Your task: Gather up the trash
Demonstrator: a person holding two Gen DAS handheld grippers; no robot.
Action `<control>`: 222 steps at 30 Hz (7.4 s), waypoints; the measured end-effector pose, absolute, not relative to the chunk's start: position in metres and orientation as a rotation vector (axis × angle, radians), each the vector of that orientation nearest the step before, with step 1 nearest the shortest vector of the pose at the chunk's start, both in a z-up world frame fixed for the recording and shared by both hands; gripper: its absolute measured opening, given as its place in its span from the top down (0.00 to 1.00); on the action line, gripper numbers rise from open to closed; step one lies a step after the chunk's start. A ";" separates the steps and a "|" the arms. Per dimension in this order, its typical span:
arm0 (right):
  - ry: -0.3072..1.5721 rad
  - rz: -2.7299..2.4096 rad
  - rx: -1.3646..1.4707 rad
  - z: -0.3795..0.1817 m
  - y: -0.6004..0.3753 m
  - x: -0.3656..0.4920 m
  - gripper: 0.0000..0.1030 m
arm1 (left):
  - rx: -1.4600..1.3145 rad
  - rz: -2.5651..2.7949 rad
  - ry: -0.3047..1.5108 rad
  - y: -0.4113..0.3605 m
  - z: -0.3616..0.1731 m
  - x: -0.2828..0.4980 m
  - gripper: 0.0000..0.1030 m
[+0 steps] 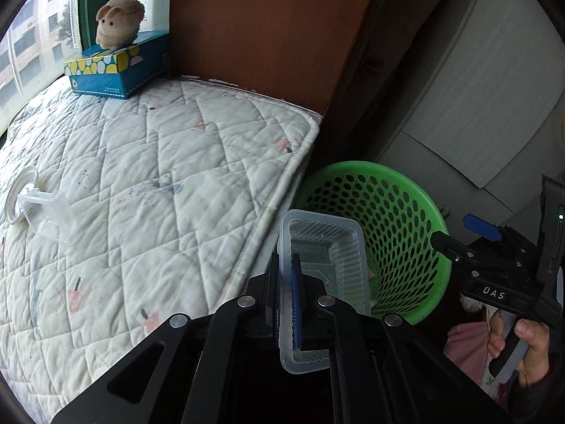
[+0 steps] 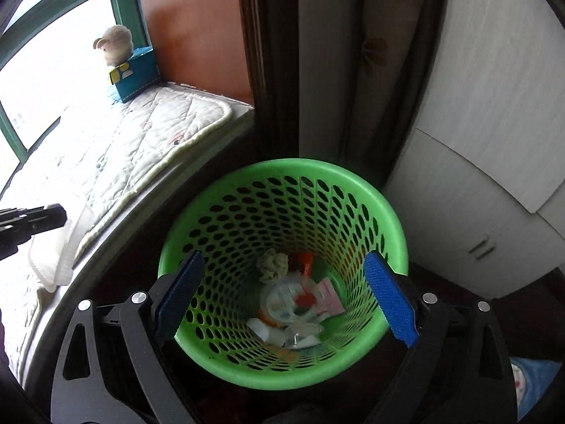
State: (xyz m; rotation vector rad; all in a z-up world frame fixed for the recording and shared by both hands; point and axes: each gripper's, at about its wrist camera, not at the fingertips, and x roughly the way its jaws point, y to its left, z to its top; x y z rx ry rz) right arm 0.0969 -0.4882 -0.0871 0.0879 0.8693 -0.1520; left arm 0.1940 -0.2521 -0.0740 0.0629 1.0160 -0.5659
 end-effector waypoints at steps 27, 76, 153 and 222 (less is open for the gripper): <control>0.781 -0.131 0.157 -0.057 -0.509 0.069 0.11 | 0.119 -0.661 1.081 -0.335 -0.108 0.189 0.71; 0.868 0.367 -0.088 -0.081 -0.203 0.231 0.11 | -0.147 -0.074 0.971 0.038 -0.091 0.259 0.53; 0.927 0.362 -0.062 -0.118 -0.152 0.286 0.78 | -0.195 -0.132 1.032 0.076 -0.128 0.396 0.91; 0.806 0.298 -0.065 -0.052 -0.182 0.215 0.79 | -0.199 -0.171 0.898 0.079 -0.052 0.317 0.95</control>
